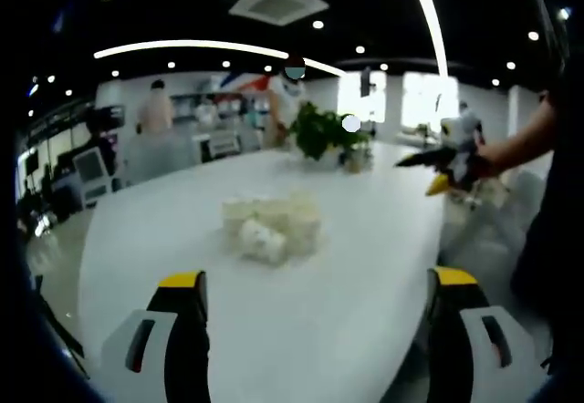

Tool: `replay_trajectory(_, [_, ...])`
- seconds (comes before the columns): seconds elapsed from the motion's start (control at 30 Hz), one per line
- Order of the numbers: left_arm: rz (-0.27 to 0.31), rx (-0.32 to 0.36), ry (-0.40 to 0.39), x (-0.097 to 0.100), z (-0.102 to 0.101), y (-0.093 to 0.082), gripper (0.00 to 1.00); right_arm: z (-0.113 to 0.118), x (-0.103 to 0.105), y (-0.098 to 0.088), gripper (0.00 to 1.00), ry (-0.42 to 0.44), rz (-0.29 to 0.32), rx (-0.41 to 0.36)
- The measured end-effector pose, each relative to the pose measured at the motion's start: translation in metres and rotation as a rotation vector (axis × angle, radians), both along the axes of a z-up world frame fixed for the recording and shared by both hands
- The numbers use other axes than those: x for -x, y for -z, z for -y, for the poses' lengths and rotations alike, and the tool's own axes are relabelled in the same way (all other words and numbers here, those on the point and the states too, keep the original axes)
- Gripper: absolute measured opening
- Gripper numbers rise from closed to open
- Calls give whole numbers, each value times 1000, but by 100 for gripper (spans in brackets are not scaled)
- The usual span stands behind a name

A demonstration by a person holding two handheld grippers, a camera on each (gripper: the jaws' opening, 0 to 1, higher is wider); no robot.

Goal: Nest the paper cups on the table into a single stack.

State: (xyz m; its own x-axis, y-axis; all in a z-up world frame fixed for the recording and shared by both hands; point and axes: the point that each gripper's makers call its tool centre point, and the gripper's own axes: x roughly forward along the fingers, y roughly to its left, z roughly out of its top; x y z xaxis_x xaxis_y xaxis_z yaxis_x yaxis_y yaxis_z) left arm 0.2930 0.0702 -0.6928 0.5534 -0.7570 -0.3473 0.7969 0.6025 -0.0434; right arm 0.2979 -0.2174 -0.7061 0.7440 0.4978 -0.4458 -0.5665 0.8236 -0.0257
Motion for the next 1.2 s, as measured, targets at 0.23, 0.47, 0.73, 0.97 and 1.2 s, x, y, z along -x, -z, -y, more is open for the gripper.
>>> replay_trajectory(0.23, [5,9,0,1,2,-1,99,-4,1,2,99,-18,-1,6])
replay_trajectory(0.47, [-7,5,2,5,2,0,99,-6,-1,0,98,-20,1,-8])
replay_trajectory(0.73, [-27,7,1,6,2,5,99,-14,1,1,93,-62,-3,-16])
replay_trajectory(0.97, [-18,0,3,5,3,5,99,-19,-5,-3,93,-82,1,-15])
replay_trajectory(1.2, [0,-11,-6,2,0,4,99,-15,-12,-10,91,-74,1,-26])
